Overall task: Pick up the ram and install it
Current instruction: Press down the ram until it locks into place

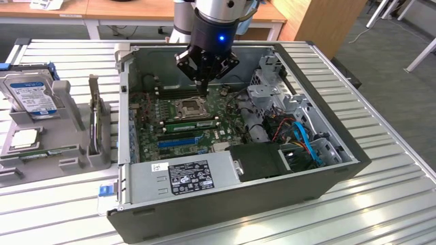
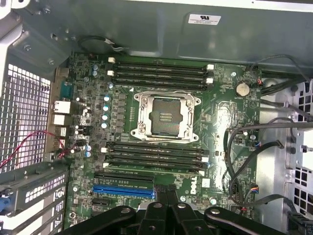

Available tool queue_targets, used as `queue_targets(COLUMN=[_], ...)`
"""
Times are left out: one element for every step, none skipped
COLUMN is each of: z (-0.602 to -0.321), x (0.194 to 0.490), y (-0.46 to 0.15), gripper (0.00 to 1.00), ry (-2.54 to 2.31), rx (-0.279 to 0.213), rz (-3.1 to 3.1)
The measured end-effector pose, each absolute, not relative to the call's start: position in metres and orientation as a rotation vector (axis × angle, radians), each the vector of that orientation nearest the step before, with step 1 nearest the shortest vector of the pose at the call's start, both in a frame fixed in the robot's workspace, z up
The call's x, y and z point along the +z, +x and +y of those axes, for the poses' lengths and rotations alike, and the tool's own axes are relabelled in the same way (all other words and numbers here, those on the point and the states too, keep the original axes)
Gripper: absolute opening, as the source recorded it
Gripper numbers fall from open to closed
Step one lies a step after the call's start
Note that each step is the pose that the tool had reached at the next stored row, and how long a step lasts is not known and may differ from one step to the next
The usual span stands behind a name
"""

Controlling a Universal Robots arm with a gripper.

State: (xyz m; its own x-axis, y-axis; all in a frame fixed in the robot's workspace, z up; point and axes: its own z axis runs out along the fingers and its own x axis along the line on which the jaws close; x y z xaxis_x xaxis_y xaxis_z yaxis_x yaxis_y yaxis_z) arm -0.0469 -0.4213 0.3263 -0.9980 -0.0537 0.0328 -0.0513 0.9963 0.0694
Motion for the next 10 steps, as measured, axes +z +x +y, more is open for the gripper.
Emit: queue_targets(z=[-0.4213,-0.4213,-0.4213,-0.4213,-0.4213,-0.4213,-0.4213,-0.4213,-0.4213,-0.4213], x=[0.3263,0.3263,0.3263,0.3263,0.3263,0.3263,0.3263,0.3263,0.3263,0.3263], y=[-0.0468,-0.0468,-0.0468,-0.0468,-0.0468,-0.0468,-0.0468,-0.0468,-0.0469,-0.0468], gripper=[0.10,0.10,0.10,0.10,0.10,0.10,0.10,0.10,0.10,0.10], ry=[0.079,0.076,0.074,0.073,0.071,0.069,0.066,0.063,0.060,0.057], rx=[-0.107,-0.107,-0.107,-0.107,-0.107,-0.107,-0.107,-0.107,-0.107,-0.107], rz=[-3.104,-3.104,-3.104,-3.104,-3.105,-3.105,-3.105,-3.105,-3.105,-3.105])
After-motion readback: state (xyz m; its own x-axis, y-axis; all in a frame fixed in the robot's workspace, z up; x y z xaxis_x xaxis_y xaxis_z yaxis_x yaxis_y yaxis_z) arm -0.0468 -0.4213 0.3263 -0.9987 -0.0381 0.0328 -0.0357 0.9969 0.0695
